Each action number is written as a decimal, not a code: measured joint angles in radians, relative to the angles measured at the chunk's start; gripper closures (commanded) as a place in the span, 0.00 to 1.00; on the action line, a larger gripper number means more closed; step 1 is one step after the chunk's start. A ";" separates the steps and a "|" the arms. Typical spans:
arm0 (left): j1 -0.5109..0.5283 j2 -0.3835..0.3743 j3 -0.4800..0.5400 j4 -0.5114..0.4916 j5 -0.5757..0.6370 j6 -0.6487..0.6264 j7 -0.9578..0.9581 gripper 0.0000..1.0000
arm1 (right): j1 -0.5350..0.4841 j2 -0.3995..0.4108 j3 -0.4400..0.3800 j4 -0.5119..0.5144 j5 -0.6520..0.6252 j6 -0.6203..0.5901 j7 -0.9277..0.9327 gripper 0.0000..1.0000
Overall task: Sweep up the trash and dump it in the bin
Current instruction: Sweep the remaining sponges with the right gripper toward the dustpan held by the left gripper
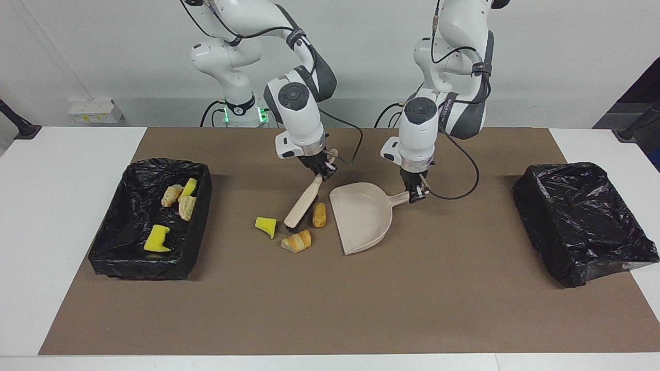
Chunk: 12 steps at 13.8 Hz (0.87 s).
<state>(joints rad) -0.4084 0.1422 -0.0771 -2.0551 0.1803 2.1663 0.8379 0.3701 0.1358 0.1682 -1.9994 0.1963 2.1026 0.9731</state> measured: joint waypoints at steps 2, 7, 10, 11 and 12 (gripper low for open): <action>-0.002 0.001 0.000 -0.001 0.000 0.012 -0.016 1.00 | -0.046 -0.026 -0.005 0.001 -0.010 -0.055 -0.196 1.00; -0.003 0.004 0.000 0.004 -0.023 0.012 -0.109 1.00 | -0.208 -0.026 -0.012 -0.014 -0.208 -0.064 -0.497 1.00; -0.023 0.009 -0.001 0.058 -0.027 -0.096 -0.123 1.00 | -0.286 -0.022 -0.012 -0.037 -0.233 -0.064 -0.616 1.00; -0.036 0.014 -0.001 0.089 -0.030 -0.141 -0.124 1.00 | -0.304 -0.021 -0.012 -0.056 -0.233 -0.064 -0.650 1.00; -0.047 0.018 -0.001 0.107 -0.032 -0.164 -0.127 1.00 | -0.309 -0.021 -0.011 -0.078 -0.233 -0.050 -0.667 1.00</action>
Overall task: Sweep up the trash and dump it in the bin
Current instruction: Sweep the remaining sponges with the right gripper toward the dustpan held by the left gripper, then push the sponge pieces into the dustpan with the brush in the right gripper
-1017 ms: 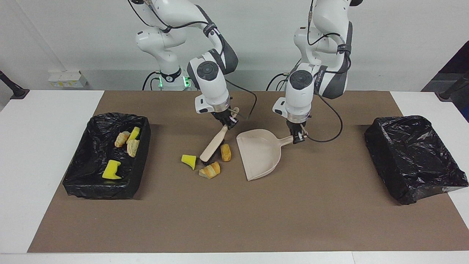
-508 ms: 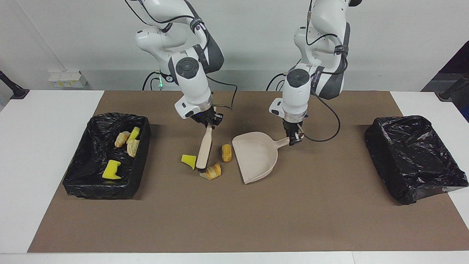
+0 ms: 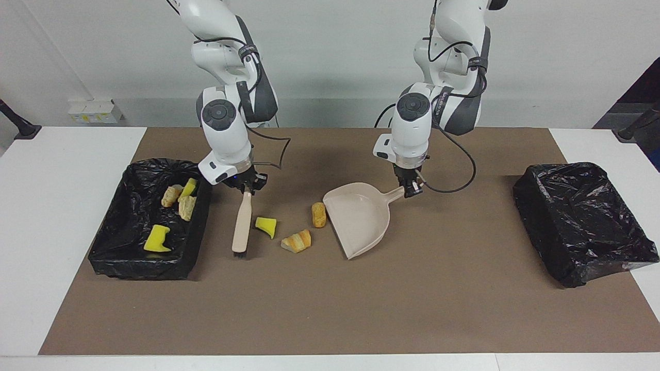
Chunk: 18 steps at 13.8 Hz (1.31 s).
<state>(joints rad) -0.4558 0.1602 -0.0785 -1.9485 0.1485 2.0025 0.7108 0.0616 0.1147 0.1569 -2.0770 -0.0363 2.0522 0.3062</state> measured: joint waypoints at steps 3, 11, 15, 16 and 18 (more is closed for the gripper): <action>-0.013 0.011 0.000 0.010 -0.007 -0.010 -0.009 1.00 | 0.059 0.013 0.012 -0.038 0.011 0.085 0.004 1.00; -0.013 0.028 0.004 0.010 -0.029 0.003 -0.010 1.00 | 0.365 0.000 0.022 -0.033 0.230 0.098 0.079 1.00; -0.011 0.037 0.005 0.002 -0.029 0.048 0.020 1.00 | 0.426 -0.023 0.023 -0.028 0.234 0.098 0.102 1.00; -0.009 0.039 0.006 -0.003 -0.029 0.074 0.047 1.00 | 0.425 -0.025 0.020 -0.024 0.235 0.098 0.102 1.00; 0.010 0.044 0.012 -0.014 -0.029 0.129 0.092 1.00 | 0.422 -0.035 0.015 -0.014 0.240 0.094 0.103 1.00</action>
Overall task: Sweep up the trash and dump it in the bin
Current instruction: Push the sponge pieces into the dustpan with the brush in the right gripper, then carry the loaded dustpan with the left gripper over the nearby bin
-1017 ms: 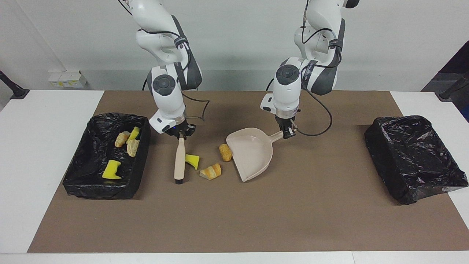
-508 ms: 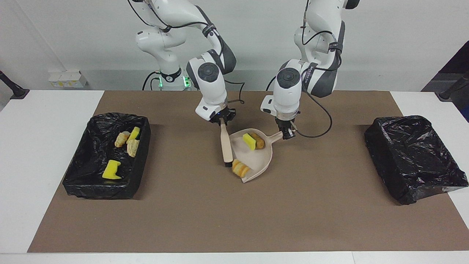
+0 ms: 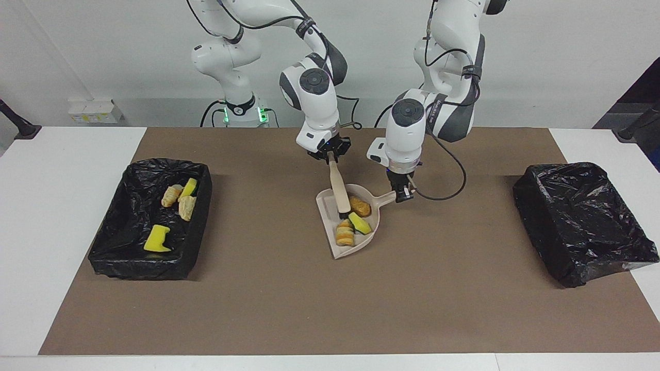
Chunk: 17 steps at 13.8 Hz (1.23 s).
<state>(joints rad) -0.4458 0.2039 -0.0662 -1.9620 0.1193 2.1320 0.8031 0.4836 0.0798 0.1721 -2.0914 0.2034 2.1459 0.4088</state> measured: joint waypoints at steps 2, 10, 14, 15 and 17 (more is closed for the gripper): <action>0.030 0.009 0.003 -0.002 -0.004 0.036 0.036 1.00 | -0.006 -0.023 -0.003 0.007 0.003 -0.024 0.001 1.00; 0.194 0.020 0.008 0.031 -0.073 0.047 0.258 1.00 | -0.107 -0.158 -0.008 0.045 0.003 -0.231 0.080 1.00; 0.304 0.019 0.010 0.152 -0.085 -0.073 0.427 1.00 | -0.007 -0.162 0.005 0.020 0.003 -0.229 0.269 1.00; 0.336 0.019 0.011 0.184 -0.098 -0.101 0.470 1.00 | 0.027 -0.160 0.006 0.014 0.003 -0.219 0.308 1.00; 0.400 0.019 0.011 0.235 -0.109 -0.152 0.547 1.00 | 0.099 -0.135 0.008 0.004 0.003 -0.151 0.389 1.00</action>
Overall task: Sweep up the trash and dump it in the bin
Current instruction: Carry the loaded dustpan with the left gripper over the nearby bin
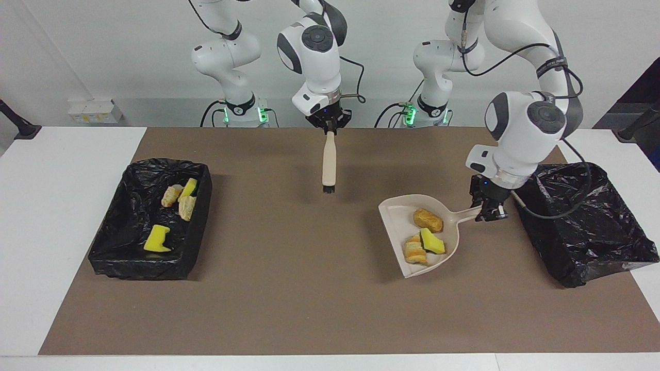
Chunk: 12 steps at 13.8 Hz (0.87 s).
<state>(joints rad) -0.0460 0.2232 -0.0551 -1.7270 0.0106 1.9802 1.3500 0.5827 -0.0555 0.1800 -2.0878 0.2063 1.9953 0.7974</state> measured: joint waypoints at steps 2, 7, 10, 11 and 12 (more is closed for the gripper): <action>0.068 0.000 0.001 0.035 -0.002 -0.044 0.089 1.00 | 0.076 0.058 0.002 -0.001 0.000 0.095 0.064 1.00; 0.285 0.000 0.004 0.050 -0.006 -0.070 0.395 1.00 | 0.227 0.211 0.003 0.010 -0.044 0.276 0.183 1.00; 0.427 0.000 0.007 0.051 -0.016 -0.071 0.592 1.00 | 0.235 0.239 -0.002 0.020 -0.067 0.280 0.197 1.00; 0.469 0.000 0.008 0.052 -0.016 -0.072 0.631 1.00 | 0.235 0.239 -0.005 0.020 -0.071 0.279 0.197 1.00; 0.508 0.000 0.009 0.059 -0.016 -0.073 0.670 1.00 | 0.235 0.239 -0.006 0.020 -0.073 0.278 0.197 1.00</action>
<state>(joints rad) 0.4621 0.2231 -0.0462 -1.6682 -0.0053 1.9068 2.0198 0.8174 0.1832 0.1740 -2.0678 0.1330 2.2735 0.9944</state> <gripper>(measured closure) 0.678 0.740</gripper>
